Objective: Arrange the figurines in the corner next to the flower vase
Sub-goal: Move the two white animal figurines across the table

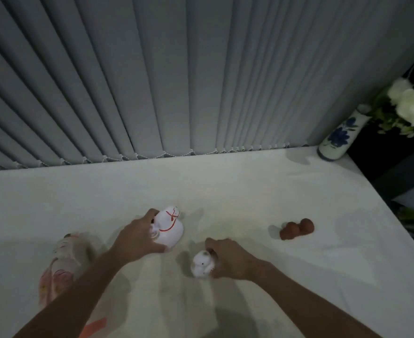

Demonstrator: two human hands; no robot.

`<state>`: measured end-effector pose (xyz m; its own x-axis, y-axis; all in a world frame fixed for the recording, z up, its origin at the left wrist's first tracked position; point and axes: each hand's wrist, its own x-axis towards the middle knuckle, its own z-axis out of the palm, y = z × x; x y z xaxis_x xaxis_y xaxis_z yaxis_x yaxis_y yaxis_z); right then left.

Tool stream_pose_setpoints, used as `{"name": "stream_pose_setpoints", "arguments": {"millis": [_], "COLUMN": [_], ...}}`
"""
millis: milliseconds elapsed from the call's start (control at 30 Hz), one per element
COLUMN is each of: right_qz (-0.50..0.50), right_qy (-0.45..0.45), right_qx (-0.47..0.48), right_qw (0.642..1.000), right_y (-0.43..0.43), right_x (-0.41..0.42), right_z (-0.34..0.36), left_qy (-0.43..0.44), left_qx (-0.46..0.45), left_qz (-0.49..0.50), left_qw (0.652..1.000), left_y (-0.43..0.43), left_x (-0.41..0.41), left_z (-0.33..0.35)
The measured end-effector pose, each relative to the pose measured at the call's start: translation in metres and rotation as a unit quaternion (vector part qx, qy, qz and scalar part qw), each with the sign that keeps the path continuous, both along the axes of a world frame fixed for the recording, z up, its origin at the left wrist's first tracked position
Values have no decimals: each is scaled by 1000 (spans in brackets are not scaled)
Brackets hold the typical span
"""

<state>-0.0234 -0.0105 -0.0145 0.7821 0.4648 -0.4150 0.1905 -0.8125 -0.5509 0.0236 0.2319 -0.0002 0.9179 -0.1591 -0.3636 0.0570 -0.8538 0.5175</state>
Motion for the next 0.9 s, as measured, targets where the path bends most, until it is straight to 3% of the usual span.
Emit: {"name": "stream_pose_setpoints", "arguments": {"millis": [300,900], "right_qz": [-85,-40], "right_qy": [-53,-72], "right_qx": [-122,-138], "right_qw": [987,987], "right_y": [-115,-117], "right_x": [33,37], "right_z": [9,-2], "left_qy": [-33,-120], "left_qx": [5,47], "left_qz": [-179,-233], "left_qw": [983,964], "left_y": [-82,-127], "left_x": [-7,-3], "left_z": [11,-13]}}
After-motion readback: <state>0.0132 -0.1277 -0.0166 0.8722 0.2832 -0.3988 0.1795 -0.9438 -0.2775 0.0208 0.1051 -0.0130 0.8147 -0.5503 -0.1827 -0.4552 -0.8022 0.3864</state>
